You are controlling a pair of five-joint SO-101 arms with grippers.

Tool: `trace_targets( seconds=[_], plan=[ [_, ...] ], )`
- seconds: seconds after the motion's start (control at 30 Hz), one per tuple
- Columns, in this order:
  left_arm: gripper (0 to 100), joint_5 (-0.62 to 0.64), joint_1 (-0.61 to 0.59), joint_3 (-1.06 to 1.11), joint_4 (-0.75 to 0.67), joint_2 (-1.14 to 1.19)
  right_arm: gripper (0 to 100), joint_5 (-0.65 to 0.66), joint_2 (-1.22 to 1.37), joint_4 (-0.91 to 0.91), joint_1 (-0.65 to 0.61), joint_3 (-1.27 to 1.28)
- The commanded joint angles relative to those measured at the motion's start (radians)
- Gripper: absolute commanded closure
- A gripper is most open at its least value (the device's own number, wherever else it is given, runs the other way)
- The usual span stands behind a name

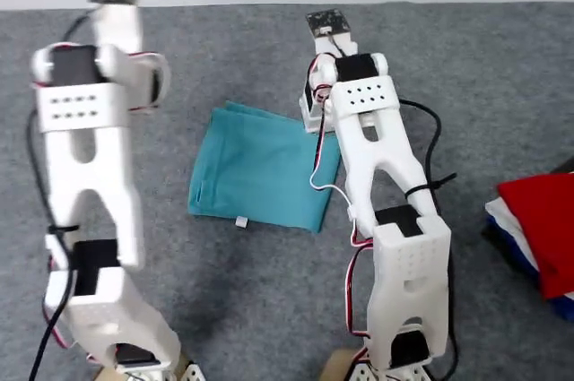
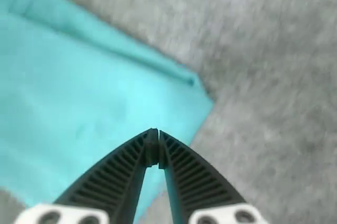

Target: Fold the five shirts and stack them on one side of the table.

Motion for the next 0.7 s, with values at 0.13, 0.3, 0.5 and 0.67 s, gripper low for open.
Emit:
trace_targets(
  seconds=[0.13,0.3,0.5,0.67],
  plan=[
    [100,0.006,-0.184,-0.044,0.011,-0.061,98.9,-0.107,-0.091,0.045,-0.045,-0.052],
    [100,0.008,-0.264,-0.042,0.011,-0.061,98.9,-0.107,-0.028,-0.12,-0.157,-0.052],
    [100,0.006,-0.379,-0.042,0.011,-0.061,98.9,-0.101,0.094,-0.344,-0.255,-0.054],
    [100,0.0,-0.468,-0.042,0.011,-0.061,98.9,-0.023,0.186,-0.478,-0.286,-0.054]
  ],
)
